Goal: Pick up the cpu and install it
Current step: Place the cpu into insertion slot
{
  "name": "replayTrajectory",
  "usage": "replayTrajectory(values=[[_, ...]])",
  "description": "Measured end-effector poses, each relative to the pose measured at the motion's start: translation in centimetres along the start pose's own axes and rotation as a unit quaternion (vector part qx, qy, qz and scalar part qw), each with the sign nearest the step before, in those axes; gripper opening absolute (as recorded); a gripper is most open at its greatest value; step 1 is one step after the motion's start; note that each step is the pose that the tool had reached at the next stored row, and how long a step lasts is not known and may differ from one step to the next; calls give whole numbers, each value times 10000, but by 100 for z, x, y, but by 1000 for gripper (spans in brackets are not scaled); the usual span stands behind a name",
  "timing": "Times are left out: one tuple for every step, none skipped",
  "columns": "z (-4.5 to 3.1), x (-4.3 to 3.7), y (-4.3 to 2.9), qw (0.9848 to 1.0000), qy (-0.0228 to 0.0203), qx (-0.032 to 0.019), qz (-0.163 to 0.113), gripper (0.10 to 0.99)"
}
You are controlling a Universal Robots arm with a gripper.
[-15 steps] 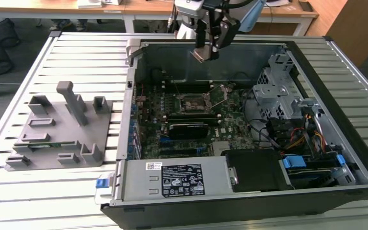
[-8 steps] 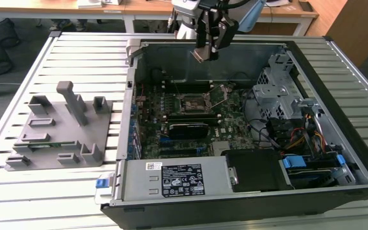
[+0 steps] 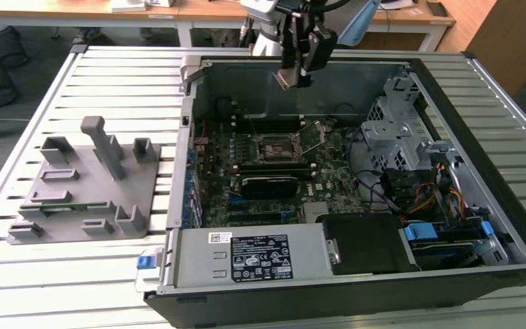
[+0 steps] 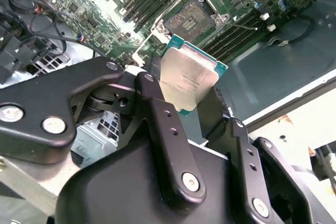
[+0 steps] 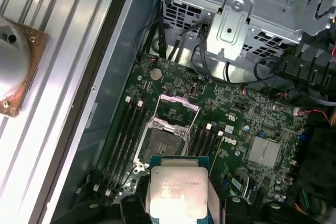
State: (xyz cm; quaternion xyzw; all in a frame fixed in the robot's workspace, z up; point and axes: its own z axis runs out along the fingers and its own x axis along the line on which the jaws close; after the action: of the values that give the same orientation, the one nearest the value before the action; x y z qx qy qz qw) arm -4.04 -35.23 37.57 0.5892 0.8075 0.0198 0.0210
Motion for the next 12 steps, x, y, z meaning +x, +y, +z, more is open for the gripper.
replayTrajectory(values=[[2,0,0,10000,-4,1,65,525],[3,1,0,9999,-7,2,117,525],[4,3,1,9998,-11,3,178,525],[8,4,1,9997,-14,3,236,525],[12,5,0,9996,-16,3,289,525],[17,5,0,9994,-21,4,358,525],[23,6,0,9990,-25,5,441,525],[30,6,0,9986,-31,6,527,525],[41,7,-1,9981,-36,7,611,525],[54,7,-2,9977,-39,8,679,525],[68,8,-2,9972,-43,8,745,525],[84,9,-3,9968,-46,9,800,525]])
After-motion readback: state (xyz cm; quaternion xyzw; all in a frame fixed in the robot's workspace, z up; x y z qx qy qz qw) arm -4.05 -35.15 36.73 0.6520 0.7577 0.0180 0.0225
